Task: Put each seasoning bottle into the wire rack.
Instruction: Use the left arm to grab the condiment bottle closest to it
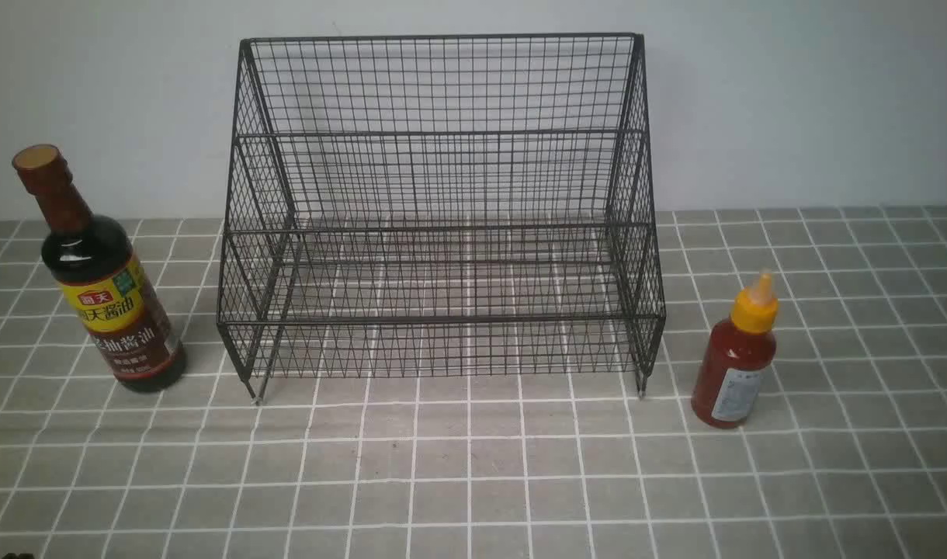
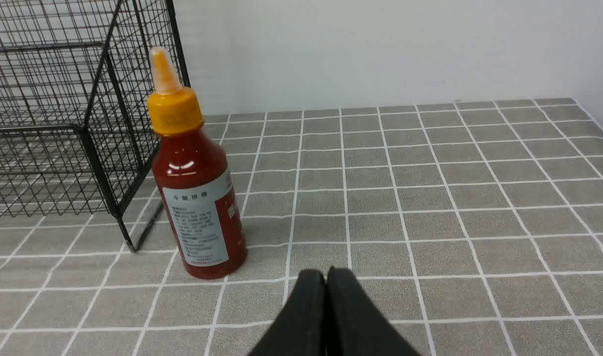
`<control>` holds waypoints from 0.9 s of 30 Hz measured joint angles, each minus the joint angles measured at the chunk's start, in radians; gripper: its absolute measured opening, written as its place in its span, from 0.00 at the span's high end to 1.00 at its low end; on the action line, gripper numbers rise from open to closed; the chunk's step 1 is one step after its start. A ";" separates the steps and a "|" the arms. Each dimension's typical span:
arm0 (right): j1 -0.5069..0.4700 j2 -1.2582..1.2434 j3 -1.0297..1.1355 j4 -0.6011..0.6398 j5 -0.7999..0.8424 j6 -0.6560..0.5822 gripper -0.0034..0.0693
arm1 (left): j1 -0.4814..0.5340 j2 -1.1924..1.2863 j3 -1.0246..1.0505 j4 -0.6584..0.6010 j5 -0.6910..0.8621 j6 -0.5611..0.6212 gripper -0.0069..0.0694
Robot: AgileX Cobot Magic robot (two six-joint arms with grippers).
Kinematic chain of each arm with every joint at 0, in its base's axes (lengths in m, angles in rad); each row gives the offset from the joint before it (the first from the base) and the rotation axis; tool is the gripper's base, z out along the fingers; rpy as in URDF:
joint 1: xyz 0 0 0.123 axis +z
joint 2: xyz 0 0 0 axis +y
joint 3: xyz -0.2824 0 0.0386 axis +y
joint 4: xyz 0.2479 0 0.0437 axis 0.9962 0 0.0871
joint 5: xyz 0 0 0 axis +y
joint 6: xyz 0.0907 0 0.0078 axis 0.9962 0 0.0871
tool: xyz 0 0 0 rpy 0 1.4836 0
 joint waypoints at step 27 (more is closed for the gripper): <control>0.000 0.000 0.000 0.000 0.000 0.000 0.97 | 0.000 0.000 0.001 0.013 -0.003 0.006 0.92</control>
